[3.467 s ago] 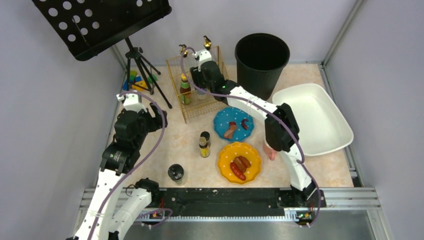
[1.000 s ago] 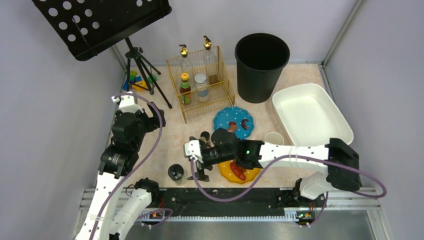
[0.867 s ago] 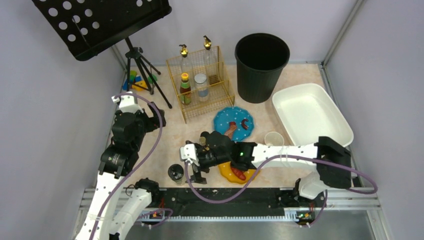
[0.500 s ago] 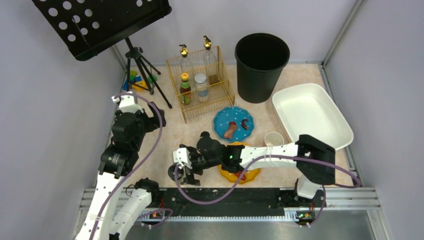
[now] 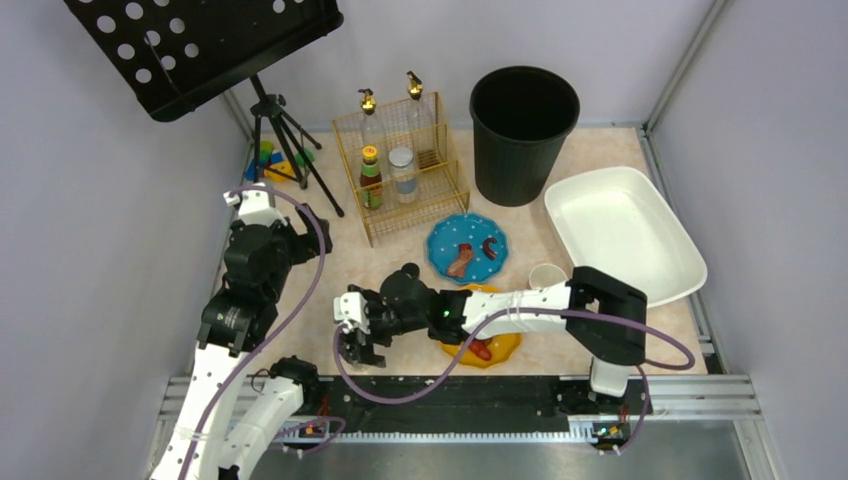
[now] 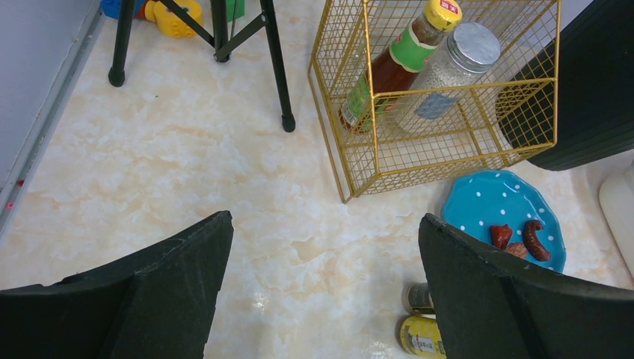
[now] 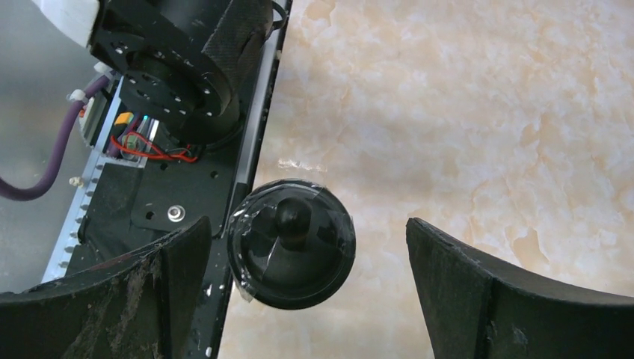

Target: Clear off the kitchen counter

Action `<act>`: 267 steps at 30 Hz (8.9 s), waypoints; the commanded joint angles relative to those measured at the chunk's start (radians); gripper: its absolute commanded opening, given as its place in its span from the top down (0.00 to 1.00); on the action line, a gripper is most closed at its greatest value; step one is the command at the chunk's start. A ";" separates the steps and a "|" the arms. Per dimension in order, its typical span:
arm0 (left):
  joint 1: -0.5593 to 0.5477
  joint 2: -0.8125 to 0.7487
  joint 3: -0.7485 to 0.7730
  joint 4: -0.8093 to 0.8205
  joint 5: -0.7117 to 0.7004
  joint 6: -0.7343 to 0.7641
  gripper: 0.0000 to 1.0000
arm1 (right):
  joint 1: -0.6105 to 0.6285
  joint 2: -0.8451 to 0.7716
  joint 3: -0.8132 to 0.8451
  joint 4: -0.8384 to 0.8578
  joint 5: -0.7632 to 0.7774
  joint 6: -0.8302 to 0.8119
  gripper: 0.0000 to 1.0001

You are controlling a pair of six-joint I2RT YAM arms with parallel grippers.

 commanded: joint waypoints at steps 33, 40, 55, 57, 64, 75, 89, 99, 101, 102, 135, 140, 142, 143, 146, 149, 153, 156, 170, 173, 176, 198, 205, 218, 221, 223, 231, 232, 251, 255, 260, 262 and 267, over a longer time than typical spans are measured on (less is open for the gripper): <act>0.005 0.005 0.007 0.028 0.000 -0.001 0.03 | 0.014 0.117 0.100 0.023 -0.051 0.065 0.65; 0.005 0.005 0.007 0.027 -0.002 -0.001 0.03 | 0.013 0.057 0.077 0.026 -0.029 0.064 0.89; 0.005 -0.034 0.001 0.031 -0.060 -0.015 0.05 | 0.015 -0.193 0.051 0.031 0.205 0.098 0.91; 0.007 -0.043 -0.002 0.034 -0.071 -0.016 0.05 | 0.013 -0.211 0.075 0.013 0.276 0.100 0.91; 0.013 -0.047 -0.004 0.036 -0.074 -0.019 0.06 | -0.008 -0.200 0.227 -0.098 0.486 0.096 0.96; 0.017 -0.038 -0.002 0.037 -0.049 -0.021 0.06 | -0.260 -0.167 0.446 -0.207 0.557 0.220 1.00; 0.019 -0.033 0.001 0.037 -0.009 -0.022 0.06 | -0.501 -0.001 0.607 -0.180 0.650 0.265 1.00; 0.022 -0.034 0.002 0.036 0.010 -0.024 0.06 | -0.581 0.106 0.693 -0.157 0.668 0.269 1.00; 0.022 -0.034 0.003 0.036 0.013 -0.025 0.06 | -0.590 0.126 0.704 -0.156 0.670 0.269 1.00; 0.022 -0.035 0.002 0.036 0.016 -0.025 0.06 | -0.594 0.135 0.708 -0.154 0.673 0.269 1.00; 0.043 -0.026 0.004 0.037 0.057 -0.036 0.07 | -0.655 0.419 0.812 -0.250 0.640 0.334 1.00; 0.045 -0.019 0.004 0.038 0.062 -0.038 0.07 | -0.656 0.452 0.838 -0.273 0.650 0.341 0.97; 0.046 -0.019 0.004 0.039 0.064 -0.038 0.07 | -0.656 0.454 0.833 -0.273 0.648 0.344 0.88; 0.047 -0.017 0.004 0.039 0.065 -0.038 0.07 | -0.656 0.455 0.831 -0.273 0.650 0.345 0.82; 0.048 -0.015 0.004 0.039 0.066 -0.039 0.07 | -0.656 0.453 0.827 -0.293 0.657 0.349 0.61; 0.048 -0.014 0.004 0.039 0.066 -0.039 0.07 | -0.656 0.435 0.813 -0.302 0.664 0.351 0.51; 0.048 -0.013 0.002 0.038 0.069 -0.038 0.07 | -0.656 0.407 0.794 -0.294 0.668 0.349 0.44; 0.048 -0.014 0.003 0.037 0.067 -0.038 0.07 | -0.656 0.392 0.791 -0.302 0.666 0.350 0.40; 0.050 -0.008 0.002 0.037 0.059 -0.036 0.07 | -0.656 0.290 0.729 -0.299 0.656 0.365 0.22; 0.050 -0.007 0.001 0.037 0.058 -0.035 0.07 | -0.656 0.235 0.691 -0.284 0.658 0.367 0.22; 0.050 -0.007 0.001 0.037 0.058 -0.036 0.07 | -0.656 0.174 0.650 -0.283 0.656 0.364 0.22; 0.056 0.015 0.005 0.034 0.085 -0.025 0.07 | -0.398 -0.357 0.178 -0.391 0.261 0.196 0.23; 0.058 0.016 0.005 0.035 0.099 -0.027 0.07 | -0.356 -0.429 0.065 -0.385 0.093 0.134 0.22; 0.058 0.011 0.006 0.035 0.110 -0.027 0.07 | -0.282 -0.408 -0.109 -0.283 -0.009 -0.008 0.21; 0.058 0.009 0.006 0.035 0.110 -0.027 0.07 | -0.281 -0.401 -0.134 -0.235 -0.042 -0.013 0.21; 0.058 0.009 0.005 0.034 0.110 -0.027 0.07 | -0.281 -0.394 -0.146 -0.209 -0.056 -0.014 0.21; 0.058 0.005 0.005 0.035 0.107 -0.026 0.07 | -0.281 -0.333 -0.143 -0.154 -0.064 -0.012 0.28; 0.058 0.005 0.006 0.034 0.107 -0.026 0.07 | -0.282 -0.325 -0.141 -0.153 -0.064 -0.011 0.29; 0.058 0.014 0.004 0.035 0.109 -0.027 0.07 | -0.281 -0.251 -0.151 -0.079 -0.003 -0.006 0.44; 0.058 0.017 0.004 0.033 0.110 -0.028 0.07 | -0.281 -0.248 -0.155 -0.071 -0.002 -0.001 0.51; 0.058 0.019 0.004 0.034 0.110 -0.028 0.07 | -0.282 -0.232 -0.153 -0.076 -0.001 0.005 0.57; 0.058 0.020 0.004 0.034 0.110 -0.028 0.07 | -0.281 -0.227 -0.151 -0.079 -0.001 0.006 0.57; 0.058 0.020 0.004 0.034 0.110 -0.029 0.07 | -0.281 -0.220 -0.149 -0.085 0.000 0.009 0.58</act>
